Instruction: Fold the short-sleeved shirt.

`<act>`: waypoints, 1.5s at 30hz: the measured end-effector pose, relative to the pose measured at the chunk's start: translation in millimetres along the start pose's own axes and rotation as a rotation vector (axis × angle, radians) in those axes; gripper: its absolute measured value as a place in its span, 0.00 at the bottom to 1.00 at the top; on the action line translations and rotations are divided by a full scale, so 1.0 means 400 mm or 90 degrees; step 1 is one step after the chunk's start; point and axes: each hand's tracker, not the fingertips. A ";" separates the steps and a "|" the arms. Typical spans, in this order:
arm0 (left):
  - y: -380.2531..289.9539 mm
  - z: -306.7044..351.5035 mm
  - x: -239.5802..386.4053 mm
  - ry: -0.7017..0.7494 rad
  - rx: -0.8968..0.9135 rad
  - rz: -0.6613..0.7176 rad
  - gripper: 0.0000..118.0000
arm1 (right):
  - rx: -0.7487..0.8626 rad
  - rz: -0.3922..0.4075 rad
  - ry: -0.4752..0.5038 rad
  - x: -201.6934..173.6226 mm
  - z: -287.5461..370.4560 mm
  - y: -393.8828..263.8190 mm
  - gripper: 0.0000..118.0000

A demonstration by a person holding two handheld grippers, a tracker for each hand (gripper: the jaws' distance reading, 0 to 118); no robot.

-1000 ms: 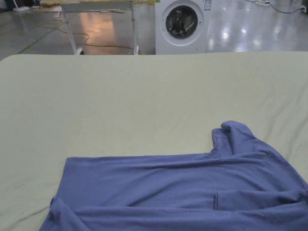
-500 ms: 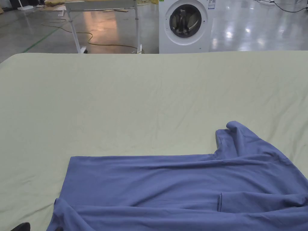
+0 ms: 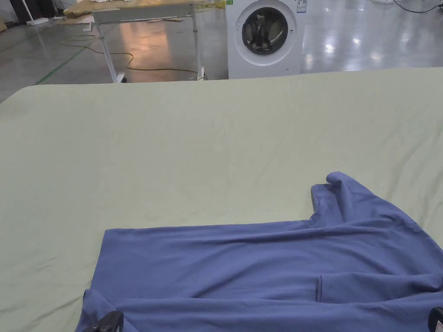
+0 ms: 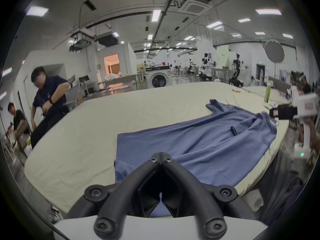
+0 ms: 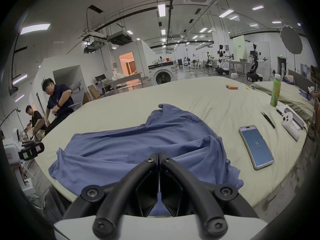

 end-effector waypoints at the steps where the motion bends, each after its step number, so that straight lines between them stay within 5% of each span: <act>1: 0.010 0.001 -0.007 -0.001 0.001 0.016 0.00 | 0.000 0.001 0.002 0.002 0.001 0.000 0.00; 7: 0.104 -0.092 -0.129 -0.008 -0.036 0.158 0.03 | -0.002 -0.013 -0.001 0.025 0.008 -0.001 0.00; 9: 0.139 -0.162 -0.189 -0.028 -0.064 0.213 0.26 | 0.001 -0.031 0.001 0.037 0.011 -0.004 0.00; 11: 0.167 -0.268 -0.243 -0.019 -0.097 0.230 0.63 | 0.000 -0.046 0.000 0.052 0.016 -0.007 0.00; 12: 0.183 -0.321 -0.269 -0.028 -0.134 0.242 0.65 | -0.002 -0.048 0.000 0.058 0.018 -0.008 0.00; 14: 0.211 -0.422 -0.309 -0.024 -0.164 0.266 0.64 | -0.008 -0.047 -0.005 0.069 0.024 -0.009 0.00; 21: 0.202 -0.712 -0.338 0.076 -0.304 0.149 0.55 | -0.022 -0.050 -0.049 0.097 0.064 -0.010 0.00; 23: 0.175 -0.764 -0.331 0.078 -0.371 0.143 0.34 | -0.034 -0.062 -0.069 0.111 0.065 -0.014 0.00; 25: 0.163 -0.751 -0.310 0.084 -0.330 0.115 0.30 | -0.038 -0.063 -0.077 0.120 0.065 -0.016 0.00; 27: 0.176 -0.741 -0.298 0.053 -0.326 0.125 0.02 | -0.042 -0.066 -0.082 0.147 0.057 -0.025 0.00; 32: 0.166 -0.771 -0.301 0.061 -0.362 0.096 0.02 | -0.062 -0.058 -0.051 0.182 -0.041 0.054 0.02; 33: 0.166 -0.777 -0.296 0.057 -0.371 0.103 0.02 | -0.069 -0.046 -0.042 0.191 -0.075 0.088 0.12; 35: 0.174 -0.780 -0.302 0.052 -0.382 0.106 0.02 | -0.125 -0.049 -0.030 0.211 -0.154 0.158 0.61; 36: 0.173 -0.775 -0.290 0.051 -0.386 0.098 0.02 | -0.130 -0.054 -0.014 0.225 -0.195 0.188 0.70; 41: 0.174 -0.772 -0.253 0.058 -0.403 0.061 0.02 | -0.270 -0.015 -0.027 0.289 -0.436 0.339 0.69; 45: 0.185 -0.775 -0.255 0.052 -0.421 0.057 0.02 | -0.351 -0.009 -0.101 0.318 -0.612 0.360 0.67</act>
